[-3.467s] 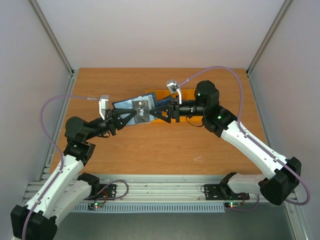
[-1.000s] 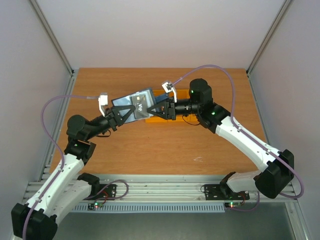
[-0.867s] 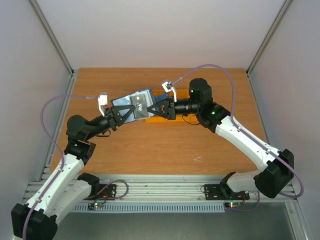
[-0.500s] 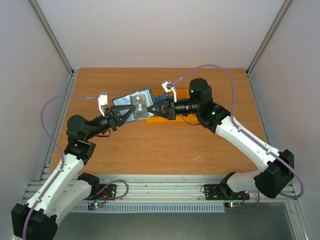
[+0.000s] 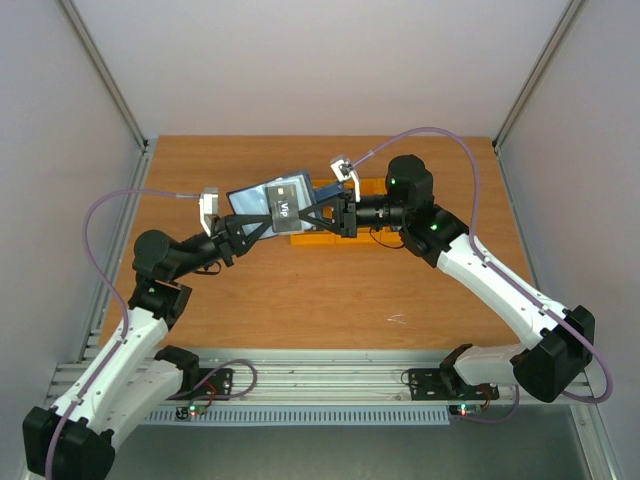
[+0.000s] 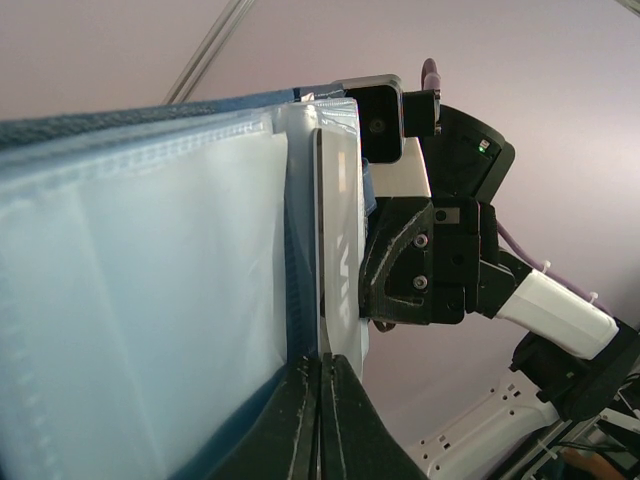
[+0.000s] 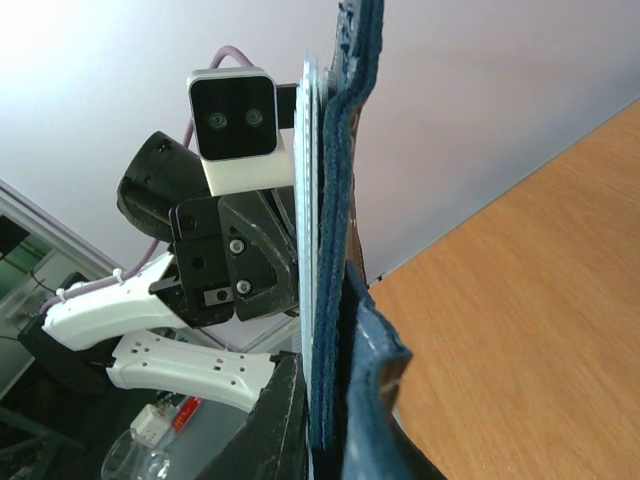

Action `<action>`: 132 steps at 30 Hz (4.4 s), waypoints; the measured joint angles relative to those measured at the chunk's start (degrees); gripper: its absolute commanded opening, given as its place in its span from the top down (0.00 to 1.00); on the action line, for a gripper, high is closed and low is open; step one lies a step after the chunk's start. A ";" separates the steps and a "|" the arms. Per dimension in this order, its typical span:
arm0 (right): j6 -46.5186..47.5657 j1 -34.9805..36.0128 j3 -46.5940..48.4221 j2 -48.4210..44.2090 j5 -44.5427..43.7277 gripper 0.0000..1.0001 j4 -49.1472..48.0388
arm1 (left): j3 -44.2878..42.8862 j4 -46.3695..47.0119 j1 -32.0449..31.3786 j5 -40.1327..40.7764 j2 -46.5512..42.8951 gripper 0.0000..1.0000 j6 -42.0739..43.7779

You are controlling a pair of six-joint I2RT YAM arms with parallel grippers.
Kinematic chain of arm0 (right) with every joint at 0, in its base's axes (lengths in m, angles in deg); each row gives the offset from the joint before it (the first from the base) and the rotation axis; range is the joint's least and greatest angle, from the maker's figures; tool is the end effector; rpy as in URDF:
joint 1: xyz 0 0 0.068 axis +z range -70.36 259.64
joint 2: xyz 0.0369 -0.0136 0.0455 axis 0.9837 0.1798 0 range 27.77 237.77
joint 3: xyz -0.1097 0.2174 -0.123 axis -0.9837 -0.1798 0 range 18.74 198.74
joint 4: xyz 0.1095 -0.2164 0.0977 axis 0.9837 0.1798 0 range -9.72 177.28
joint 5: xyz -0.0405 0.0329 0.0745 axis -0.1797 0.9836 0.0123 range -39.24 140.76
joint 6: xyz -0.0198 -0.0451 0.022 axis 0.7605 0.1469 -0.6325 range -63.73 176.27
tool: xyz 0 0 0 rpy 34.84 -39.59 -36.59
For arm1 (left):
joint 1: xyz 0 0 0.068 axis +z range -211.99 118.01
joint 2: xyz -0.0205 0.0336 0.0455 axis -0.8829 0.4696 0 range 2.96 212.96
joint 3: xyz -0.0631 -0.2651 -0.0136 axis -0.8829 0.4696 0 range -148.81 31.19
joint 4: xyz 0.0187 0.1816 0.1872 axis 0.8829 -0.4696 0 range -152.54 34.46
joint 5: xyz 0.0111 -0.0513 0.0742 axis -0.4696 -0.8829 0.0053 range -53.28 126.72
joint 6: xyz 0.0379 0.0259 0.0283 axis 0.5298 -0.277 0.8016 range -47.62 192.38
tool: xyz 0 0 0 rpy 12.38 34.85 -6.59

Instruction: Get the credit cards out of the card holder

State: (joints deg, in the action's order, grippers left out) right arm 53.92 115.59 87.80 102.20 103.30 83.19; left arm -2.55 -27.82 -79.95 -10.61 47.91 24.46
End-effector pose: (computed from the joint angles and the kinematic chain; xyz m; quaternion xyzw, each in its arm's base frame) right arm 0.2210 0.1950 0.3908 -0.4732 0.5657 0.5086 0.4443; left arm 0.1625 -0.0802 0.3391 0.1691 0.6124 -0.6006 0.4854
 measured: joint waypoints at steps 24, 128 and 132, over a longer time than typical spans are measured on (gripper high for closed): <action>0.11 -0.39 0.09 0.13 0.20 0.99 0.35 | -0.02 1.05 0.00 -1.29 1.49 1.00 0.81; 14.03 -36.65 1.18 -1.60 -16.09 0.99 35.60 | -35.39 -37.13 -9.46 31.80 64.02 1.00 2.01; 14.05 -36.65 1.18 -1.60 -15.78 0.99 36.30 | -36.02 -36.30 -9.51 31.98 64.65 1.00 2.38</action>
State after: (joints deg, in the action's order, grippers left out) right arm 67.98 78.93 88.98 100.60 87.51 119.50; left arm -38.57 -64.12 -89.46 21.36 112.56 26.84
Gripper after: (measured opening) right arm 0.061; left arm 0.008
